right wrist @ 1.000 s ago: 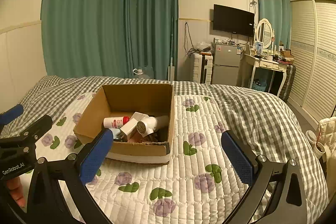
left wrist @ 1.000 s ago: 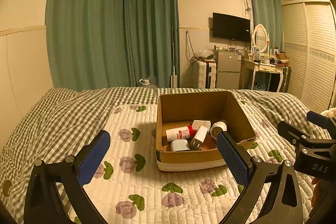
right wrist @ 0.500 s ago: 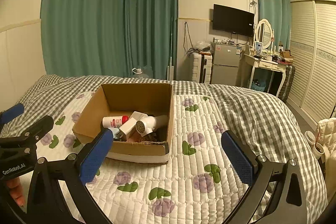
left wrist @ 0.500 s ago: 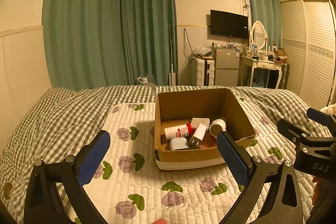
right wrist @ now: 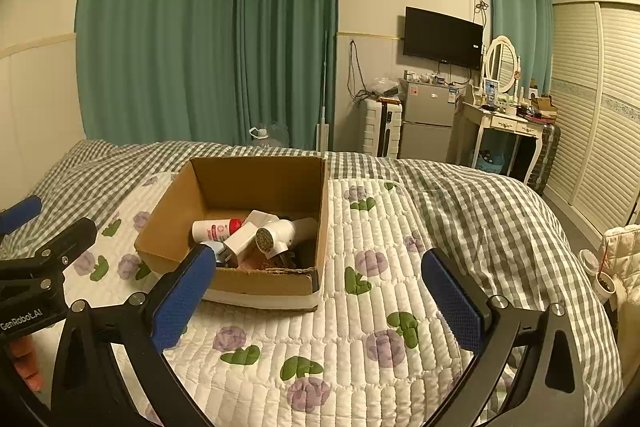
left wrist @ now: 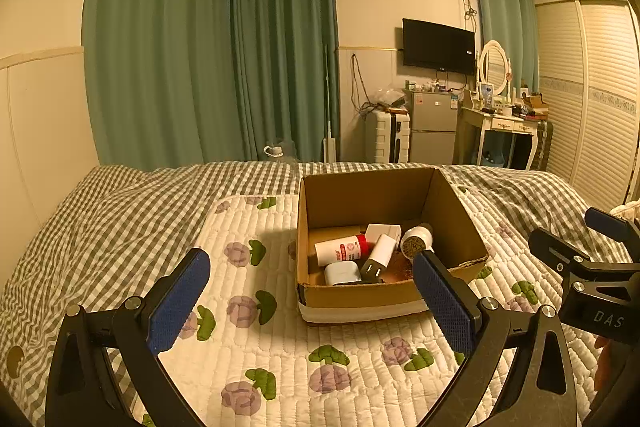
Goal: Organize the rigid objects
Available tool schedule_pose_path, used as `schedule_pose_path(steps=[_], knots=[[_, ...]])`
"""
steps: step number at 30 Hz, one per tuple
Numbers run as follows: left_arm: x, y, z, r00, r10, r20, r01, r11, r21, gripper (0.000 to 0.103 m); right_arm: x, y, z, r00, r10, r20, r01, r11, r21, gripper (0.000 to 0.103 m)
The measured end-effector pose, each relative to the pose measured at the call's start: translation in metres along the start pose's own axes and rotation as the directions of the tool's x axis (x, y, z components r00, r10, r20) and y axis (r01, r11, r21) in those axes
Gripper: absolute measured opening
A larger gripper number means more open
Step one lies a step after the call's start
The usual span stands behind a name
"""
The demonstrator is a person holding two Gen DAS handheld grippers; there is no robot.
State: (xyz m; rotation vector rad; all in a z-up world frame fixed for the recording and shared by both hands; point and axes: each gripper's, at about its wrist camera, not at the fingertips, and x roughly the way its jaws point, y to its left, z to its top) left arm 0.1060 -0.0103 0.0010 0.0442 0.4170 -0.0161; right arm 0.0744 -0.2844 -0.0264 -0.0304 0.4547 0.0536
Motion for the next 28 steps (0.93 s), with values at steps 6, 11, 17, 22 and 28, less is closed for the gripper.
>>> schedule_pose_path(steps=[6, 11, 17, 22, 28], knots=[[0.0005, 0.0007, -0.0012, 1.000, -0.001, -0.005, 0.001, 1.000, 0.005, 0.103, 0.0002, -0.0007, -0.0003, 1.000, -0.002, 0.002, 0.002, 1.000, 0.001, 0.103], [0.0008, 0.0015, -0.0018, 1.000, 0.000, -0.005, 0.000, 1.000, 0.004, 0.103, 0.0007, -0.0008, -0.0009, 1.000, -0.004, -0.001, 0.004, 1.000, -0.002, 0.103], [0.0009, 0.0016, -0.0019, 1.000, 0.000, -0.006, 0.001, 1.000, 0.010, 0.103, 0.0018, -0.0009, -0.0029, 1.000, -0.004, -0.005, 0.004, 1.000, -0.005, 0.103], [0.0004, 0.0015, 0.0000, 1.000, 0.003, -0.004, -0.003, 1.000, 0.012, 0.103, 0.0019, -0.0020, -0.0039, 1.000, -0.008, -0.005, 0.008, 1.000, -0.005, 0.103], [0.0010, 0.0004, 0.0014, 1.000, -0.006, -0.010, 0.006, 1.000, 0.020, 0.103, 0.0033, -0.0024, -0.0052, 1.000, -0.007, -0.015, 0.007, 1.000, -0.005, 0.103]])
